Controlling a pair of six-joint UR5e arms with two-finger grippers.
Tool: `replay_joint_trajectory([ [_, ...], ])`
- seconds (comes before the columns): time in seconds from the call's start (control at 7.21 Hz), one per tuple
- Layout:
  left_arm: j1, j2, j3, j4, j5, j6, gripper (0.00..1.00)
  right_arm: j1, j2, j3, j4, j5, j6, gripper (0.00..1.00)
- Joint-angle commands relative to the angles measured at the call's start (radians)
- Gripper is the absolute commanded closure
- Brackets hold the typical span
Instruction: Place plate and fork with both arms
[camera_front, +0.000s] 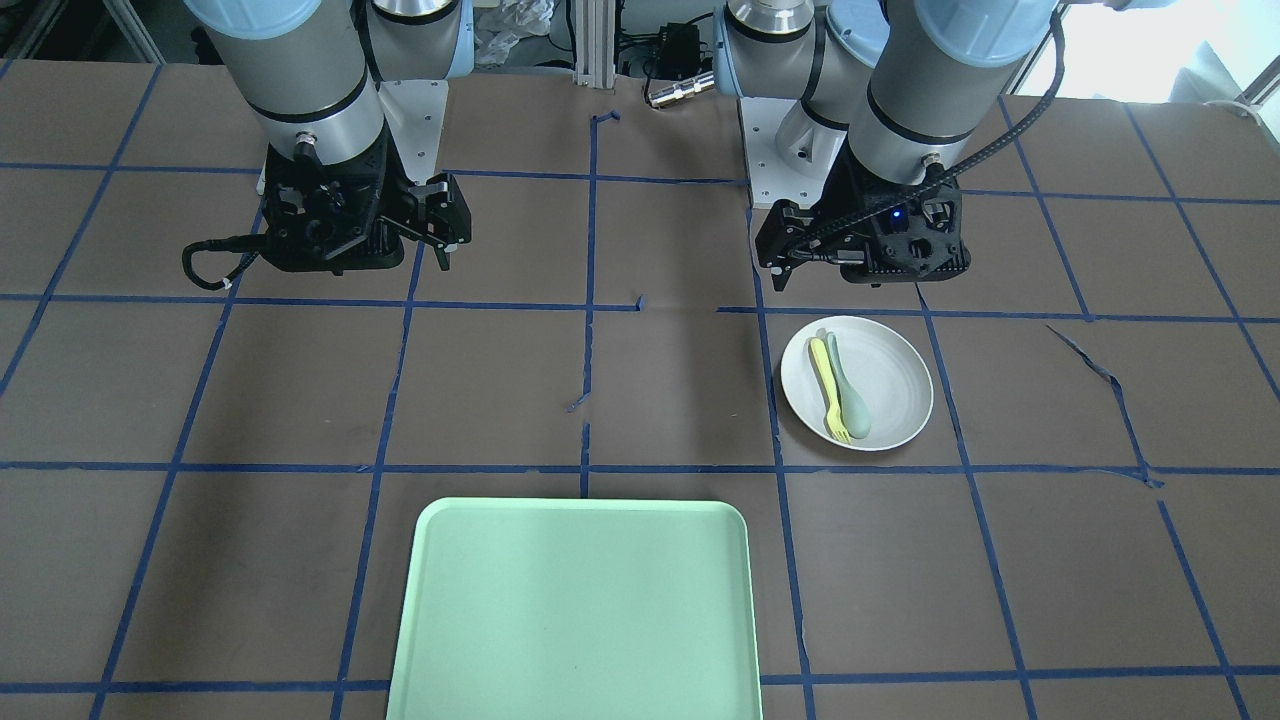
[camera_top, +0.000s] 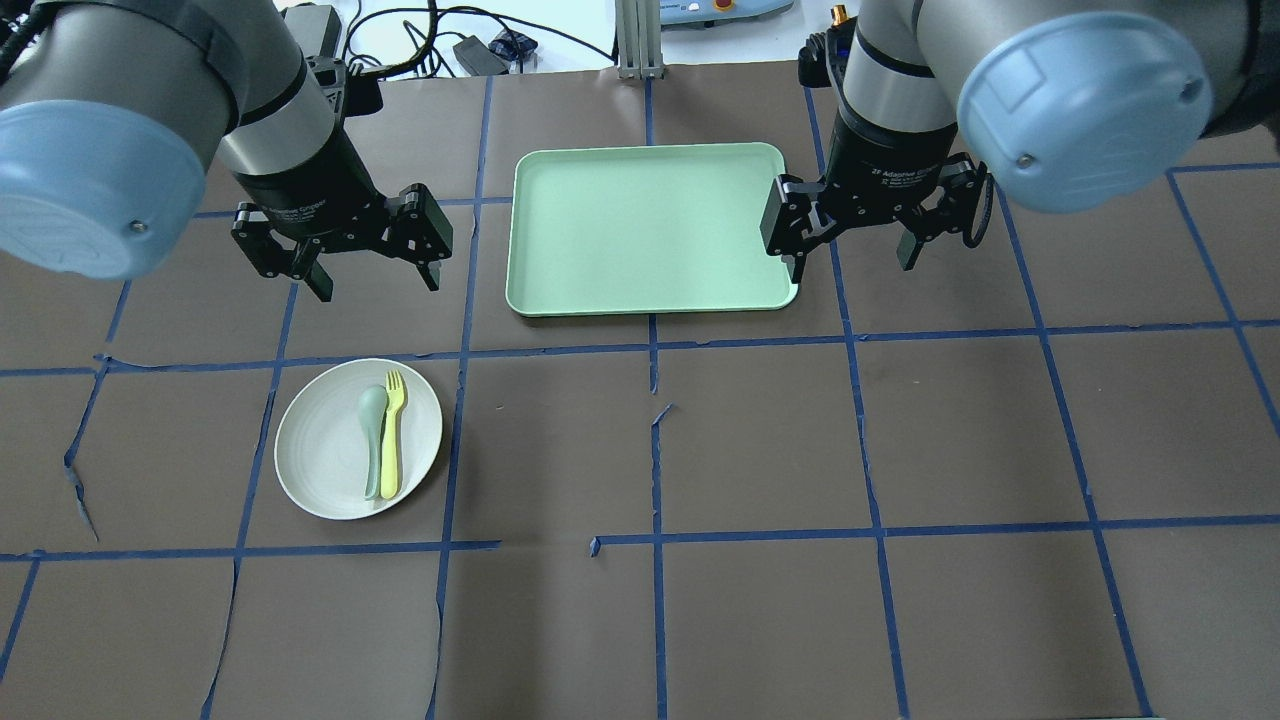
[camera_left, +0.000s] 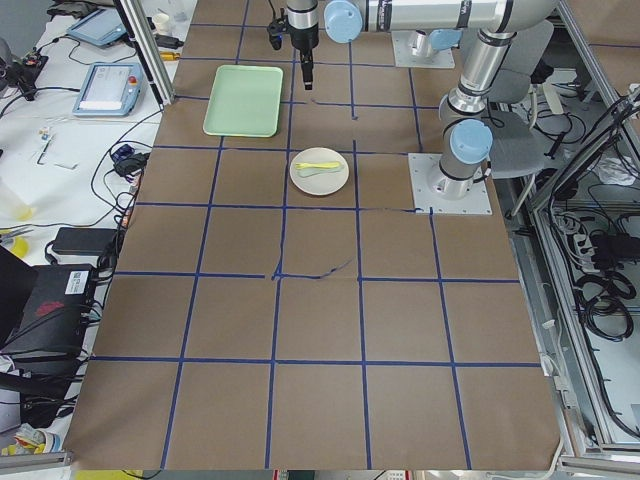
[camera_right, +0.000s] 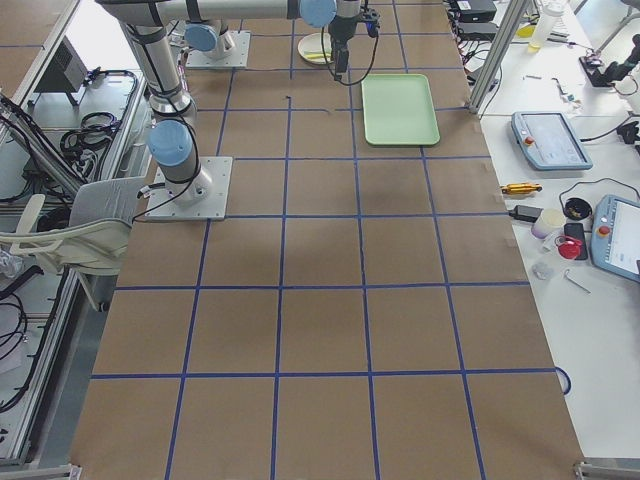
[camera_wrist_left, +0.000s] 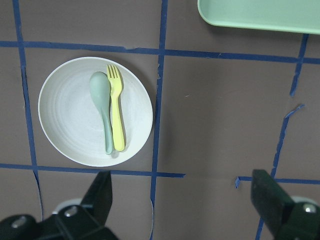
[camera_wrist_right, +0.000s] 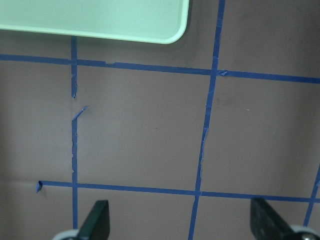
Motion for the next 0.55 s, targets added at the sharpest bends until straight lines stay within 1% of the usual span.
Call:
replay_joint_trajectory([
  [0.0,0.0,-0.004,-0.001,0.0,-0.003,-0.002,0.0,0.003,0.002,0.01,-0.008,0.001,0.0,0.0],
  [0.42,0.018,-0.001,-0.011,0.001,0.012,0.012,0.0,0.003,0.003,0.008,-0.003,-0.001,-0.009,0.0],
])
